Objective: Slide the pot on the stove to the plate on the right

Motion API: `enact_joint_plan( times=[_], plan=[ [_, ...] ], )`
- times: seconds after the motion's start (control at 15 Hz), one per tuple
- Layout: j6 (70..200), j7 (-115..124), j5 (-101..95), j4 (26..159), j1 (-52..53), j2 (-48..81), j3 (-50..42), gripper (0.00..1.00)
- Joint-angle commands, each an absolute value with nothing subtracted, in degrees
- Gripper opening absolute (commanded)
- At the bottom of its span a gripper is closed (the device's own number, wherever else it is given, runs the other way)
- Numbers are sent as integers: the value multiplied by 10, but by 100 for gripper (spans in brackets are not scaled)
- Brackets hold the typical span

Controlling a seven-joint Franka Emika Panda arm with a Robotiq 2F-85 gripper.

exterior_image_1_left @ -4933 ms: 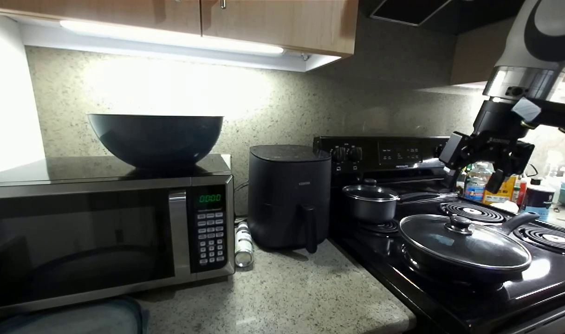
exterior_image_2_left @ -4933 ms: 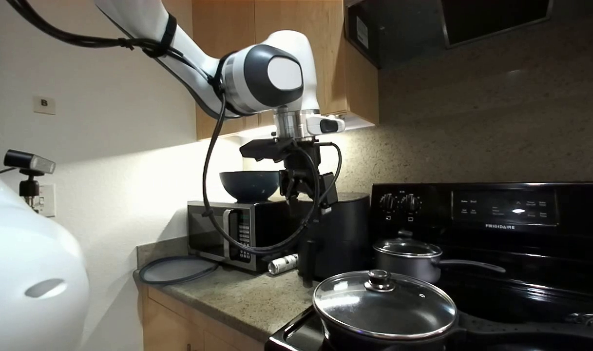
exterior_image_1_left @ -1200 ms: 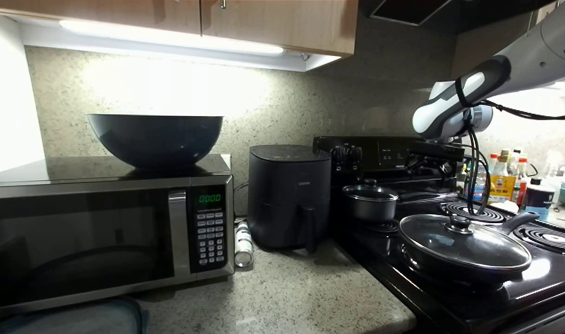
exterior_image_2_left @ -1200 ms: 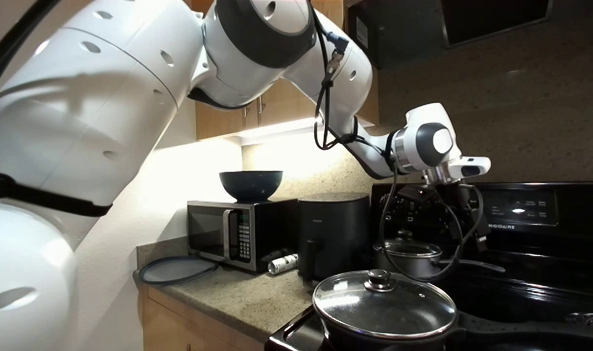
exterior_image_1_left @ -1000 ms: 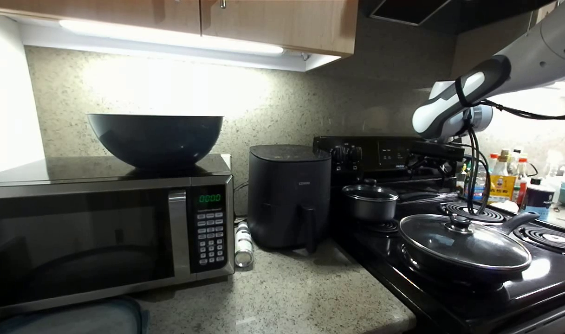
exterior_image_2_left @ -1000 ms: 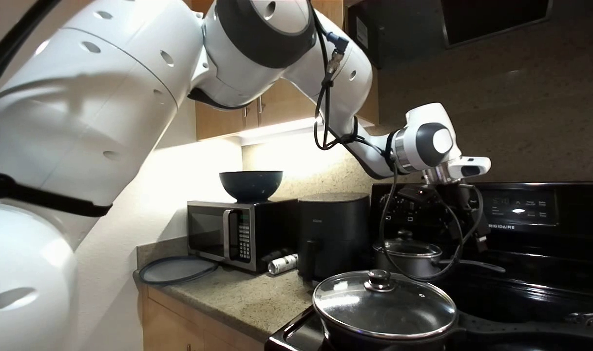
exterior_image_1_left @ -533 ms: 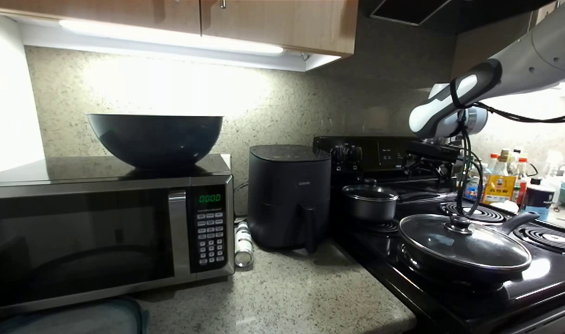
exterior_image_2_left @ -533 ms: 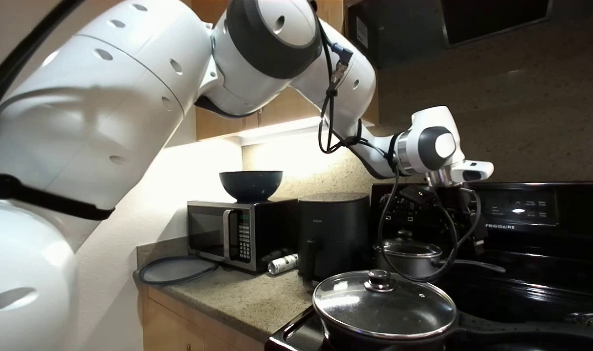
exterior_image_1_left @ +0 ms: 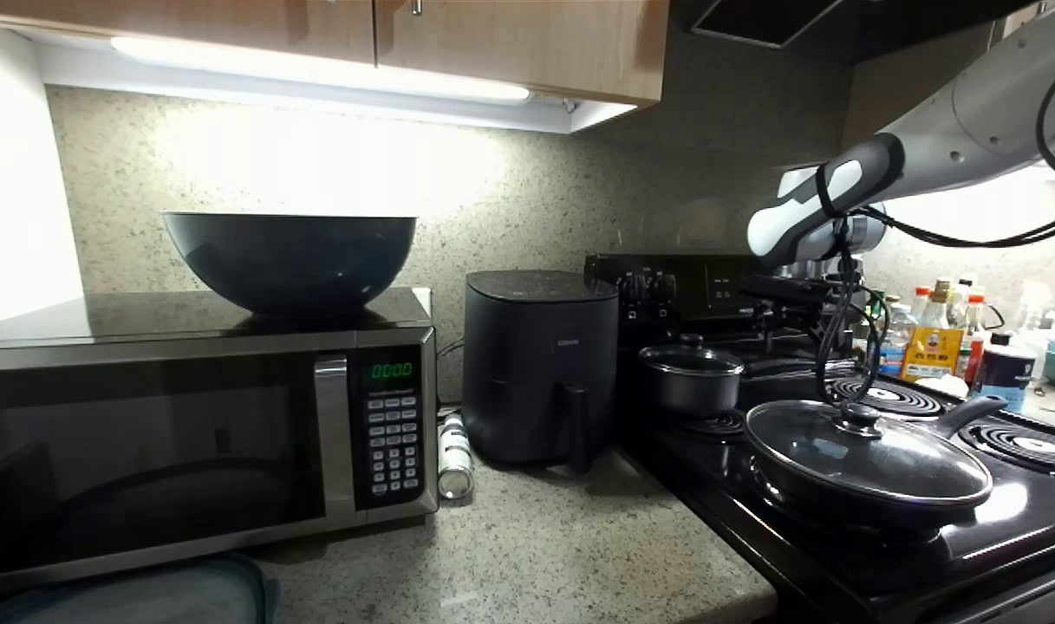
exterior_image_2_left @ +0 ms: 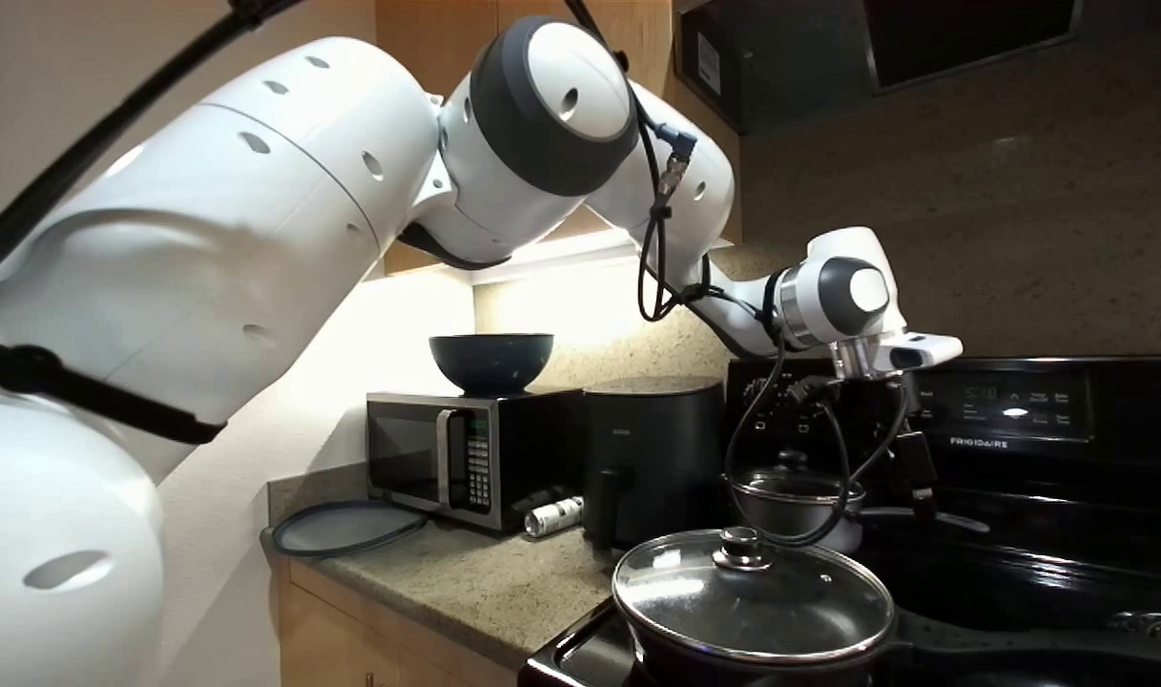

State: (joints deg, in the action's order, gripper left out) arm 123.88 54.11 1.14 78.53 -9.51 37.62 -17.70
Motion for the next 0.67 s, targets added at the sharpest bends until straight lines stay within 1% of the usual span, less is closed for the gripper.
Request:
enact_joint_plan(
  times=[0.0, 0.13, 0.2, 0.6],
  plan=[
    [1148, 621, 6, 769, -84, 370, -182, 100],
    [1113, 631, 12, 757, -90, 368, -171, 100],
    [1142, 612, 4, 760, -95, 376, -167, 100],
    [1124, 649, 12, 730, -97, 397, -166, 100]
  ],
)
